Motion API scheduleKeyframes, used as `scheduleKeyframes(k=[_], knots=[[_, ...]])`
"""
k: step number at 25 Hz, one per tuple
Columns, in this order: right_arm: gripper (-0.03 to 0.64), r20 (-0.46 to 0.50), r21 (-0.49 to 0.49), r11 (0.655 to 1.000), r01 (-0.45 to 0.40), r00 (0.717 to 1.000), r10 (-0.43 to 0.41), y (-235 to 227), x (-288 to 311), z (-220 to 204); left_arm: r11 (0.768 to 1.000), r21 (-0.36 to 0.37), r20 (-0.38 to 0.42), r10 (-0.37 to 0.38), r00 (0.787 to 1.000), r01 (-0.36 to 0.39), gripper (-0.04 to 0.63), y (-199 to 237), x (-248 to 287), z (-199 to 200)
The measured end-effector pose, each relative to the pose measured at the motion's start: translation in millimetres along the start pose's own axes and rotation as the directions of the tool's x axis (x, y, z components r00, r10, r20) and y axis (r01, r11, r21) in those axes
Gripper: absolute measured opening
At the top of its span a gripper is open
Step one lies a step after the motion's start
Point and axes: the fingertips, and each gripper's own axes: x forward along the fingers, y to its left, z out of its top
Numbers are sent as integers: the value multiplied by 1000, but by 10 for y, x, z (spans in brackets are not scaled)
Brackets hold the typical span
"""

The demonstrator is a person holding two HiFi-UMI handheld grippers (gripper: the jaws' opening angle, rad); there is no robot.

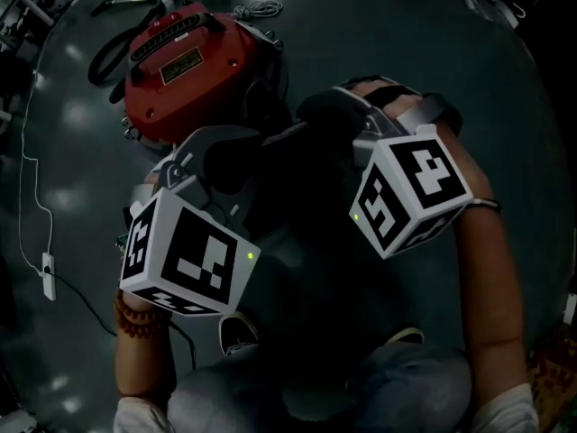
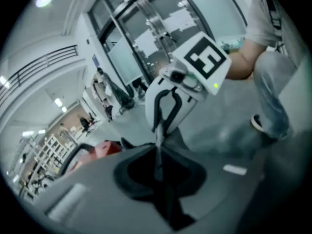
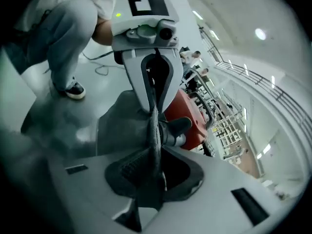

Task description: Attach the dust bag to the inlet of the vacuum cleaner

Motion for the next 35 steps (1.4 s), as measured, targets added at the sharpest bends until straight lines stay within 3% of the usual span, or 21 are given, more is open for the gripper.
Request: scheduleKeyframes(k=[3,5,9,13,15,21,23,29,32,35], knots=[[69,105,193,980,-55,994,35,51,21,-104,992,122,-70,-13,997,21,35,37,82,99],[66,128,231,970,-72,991,43,54,19,-128,990,140,-74,-7,997,17,37,43,103,141],[67,21,44,999,-15,1000,14,-23,30,-33,1000,11,0,-8,1000,8,32,40,14,66],[69,-71,-119,993,27,997,-35,-83,40,81,995,-99,47,-20,999,24,29,14,-49,-26],[71,-56,-97,995,34,998,-39,-76,52,72,997,-82,36,-9,999,11,29,35,-46,-24],[69,22,104,995,3,1000,-6,30,47,-104,996,85,-44,15,999,-11,38,111,96,113],[69,14,84,996,15,1000,-16,8,53,-96,997,71,-23,27,999,-26,38,108,87,101],[69,-85,-151,986,69,993,-83,-125,95,91,998,-61,53,17,998,-14,37,33,-44,-46],[69,-54,-87,993,79,995,-83,-108,86,49,998,-52,41,23,999,-21,32,83,-13,-20],[69,-8,57,996,64,998,-63,-69,66,-54,999,30,-5,25,1000,-25,31,162,61,64]])
